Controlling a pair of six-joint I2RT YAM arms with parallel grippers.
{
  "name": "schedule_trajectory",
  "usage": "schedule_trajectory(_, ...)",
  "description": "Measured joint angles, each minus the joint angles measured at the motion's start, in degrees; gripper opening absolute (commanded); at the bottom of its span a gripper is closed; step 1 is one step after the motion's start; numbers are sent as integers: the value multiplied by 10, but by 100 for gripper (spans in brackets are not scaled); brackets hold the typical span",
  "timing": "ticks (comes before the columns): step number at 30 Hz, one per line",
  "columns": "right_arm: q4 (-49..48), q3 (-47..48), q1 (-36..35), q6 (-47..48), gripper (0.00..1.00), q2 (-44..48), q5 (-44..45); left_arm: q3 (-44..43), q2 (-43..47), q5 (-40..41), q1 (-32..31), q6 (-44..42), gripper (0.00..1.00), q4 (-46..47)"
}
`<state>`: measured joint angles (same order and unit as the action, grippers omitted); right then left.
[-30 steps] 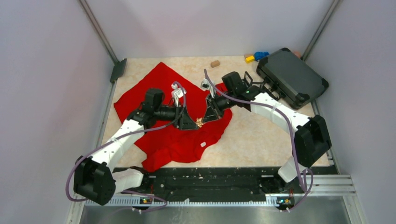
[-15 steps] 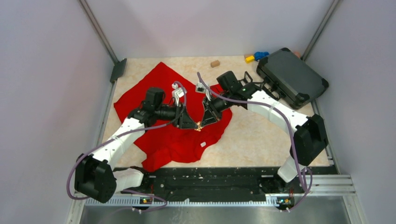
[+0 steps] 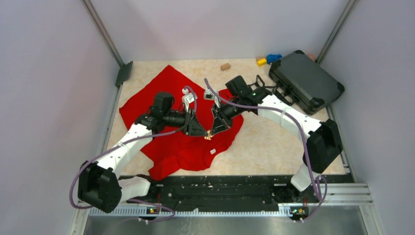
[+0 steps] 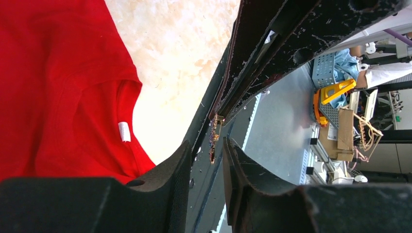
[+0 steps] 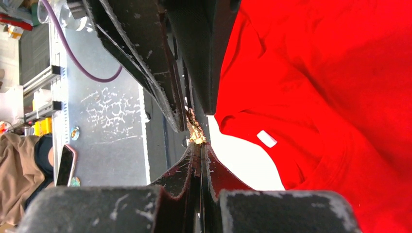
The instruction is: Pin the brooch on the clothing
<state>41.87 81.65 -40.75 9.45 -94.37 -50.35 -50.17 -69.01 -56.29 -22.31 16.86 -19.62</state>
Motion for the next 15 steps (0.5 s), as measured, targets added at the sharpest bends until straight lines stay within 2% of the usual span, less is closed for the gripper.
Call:
schedule_trajectory(4, 6, 7, -3, 1, 0, -1, 0, 0, -1, -4, -6, 0, 19, 1)
schedule_trajectory(6, 8, 10, -4, 2, 0, -1, 1, 0, -2, -5, -10, -1, 3, 1)
schedule_trajectory(7, 8, 10, -5, 2, 0, -1, 1, 0, -2, -6, -11, 0, 0, 1)
schedule_trajectory(11, 10, 10, -6, -2, 0, -2, 4, 0, -2, -8, -14, -3, 0, 1)
schedule_trajectory(12, 9, 10, -6, -5, 7, -2, 7, 0, -1, -5, -14, -3, 0, 1)
schedule_trajectory(14, 2, 10, -7, -18, 39, -2, 15, 0, 3, 5, -14, -3, 0, 1)
schedule_trajectory(15, -6, 8, -7, -29, 47, 0, 21, 0, 7, 12, -14, -3, 0, 2)
